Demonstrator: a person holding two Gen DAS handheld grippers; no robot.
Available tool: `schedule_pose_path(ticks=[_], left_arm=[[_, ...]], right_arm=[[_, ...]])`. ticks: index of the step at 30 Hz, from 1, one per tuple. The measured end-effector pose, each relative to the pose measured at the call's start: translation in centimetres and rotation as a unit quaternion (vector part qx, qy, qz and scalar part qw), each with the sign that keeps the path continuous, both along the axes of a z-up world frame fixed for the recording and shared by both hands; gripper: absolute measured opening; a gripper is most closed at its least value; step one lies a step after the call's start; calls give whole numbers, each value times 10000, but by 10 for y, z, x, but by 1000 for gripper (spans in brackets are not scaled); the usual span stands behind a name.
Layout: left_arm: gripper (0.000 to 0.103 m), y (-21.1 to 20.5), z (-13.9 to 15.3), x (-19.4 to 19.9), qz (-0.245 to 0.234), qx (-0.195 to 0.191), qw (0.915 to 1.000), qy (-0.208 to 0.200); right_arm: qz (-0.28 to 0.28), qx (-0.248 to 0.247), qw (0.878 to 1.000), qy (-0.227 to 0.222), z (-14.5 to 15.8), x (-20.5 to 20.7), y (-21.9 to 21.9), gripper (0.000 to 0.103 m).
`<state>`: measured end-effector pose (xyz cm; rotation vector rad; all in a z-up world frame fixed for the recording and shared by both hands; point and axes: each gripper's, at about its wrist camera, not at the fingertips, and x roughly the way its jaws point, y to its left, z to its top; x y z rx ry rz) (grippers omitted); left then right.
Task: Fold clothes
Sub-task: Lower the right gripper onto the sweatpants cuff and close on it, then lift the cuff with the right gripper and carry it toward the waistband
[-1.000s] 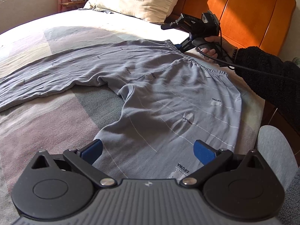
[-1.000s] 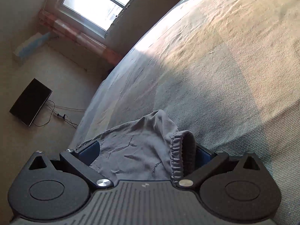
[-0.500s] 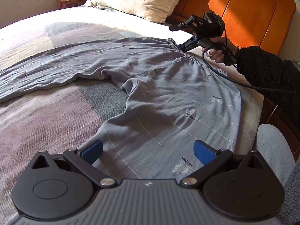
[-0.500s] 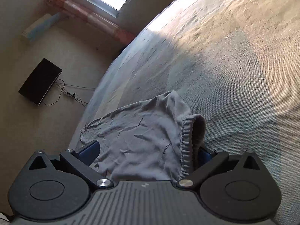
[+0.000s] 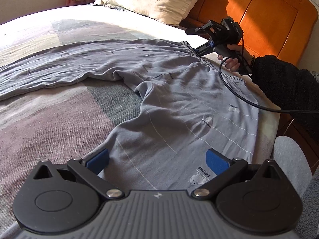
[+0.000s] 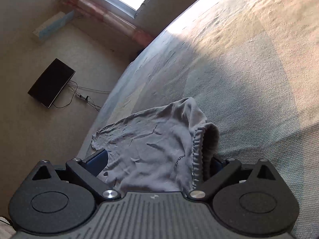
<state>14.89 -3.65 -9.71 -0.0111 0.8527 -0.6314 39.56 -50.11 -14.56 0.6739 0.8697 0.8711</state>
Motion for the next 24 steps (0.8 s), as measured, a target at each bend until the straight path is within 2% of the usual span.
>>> schedule_pose_path(ticks=[4, 5, 7, 11, 12, 13, 14, 15, 16, 17, 20, 22, 24], left_arm=[[102, 6, -2, 1, 48, -135, 9999, 31], [102, 6, -3, 2, 54, -143, 9999, 29], [102, 5, -4, 3, 78, -163, 9998, 18], [102, 2, -4, 6, 121, -188, 9997, 23], [102, 2, -4, 5, 114, -188, 9998, 20], [102, 2, -3, 5, 105, -185, 9998, 15], [102, 3, -3, 5, 95, -177, 9998, 16], [102, 3, -4, 4, 84, -167, 9998, 18], [102, 3, -3, 4, 68, -147, 9999, 9], [102, 3, -3, 3, 56, -127, 9999, -4], [102, 2, -3, 3, 48, -101, 9999, -11], [102, 2, -2, 3, 47, -79, 10000, -12], [102, 1, -1, 3, 46, -57, 10000, -13]], right_arm=[[35, 390, 9992, 53, -6, -4, -16, 93], [-49, 405, 9991, 141, -7, 0, -17, 89], [-104, 264, 9994, 213, -5, 9, -10, 85], [17, -185, 9998, 9, 1, 16, 14, 86], [-24, -196, 9998, -10, -1, 15, 10, 82], [-65, -207, 9998, -29, -3, 14, 6, 77], [-128, -219, 9997, -25, -6, 13, 2, 56], [-335, -229, 9991, 133, -13, 14, -6, 27], [-526, -219, 9980, 282, -20, 15, -13, 8], [-601, -112, 9975, 347, -25, 15, -16, 7], [-526, -530, 9972, 61, -18, 10, -6, 7], [-616, -594, 9963, 93, -17, 9, -4, 7], [-741, -864, 9935, -32, -10, 3, 4, 8]])
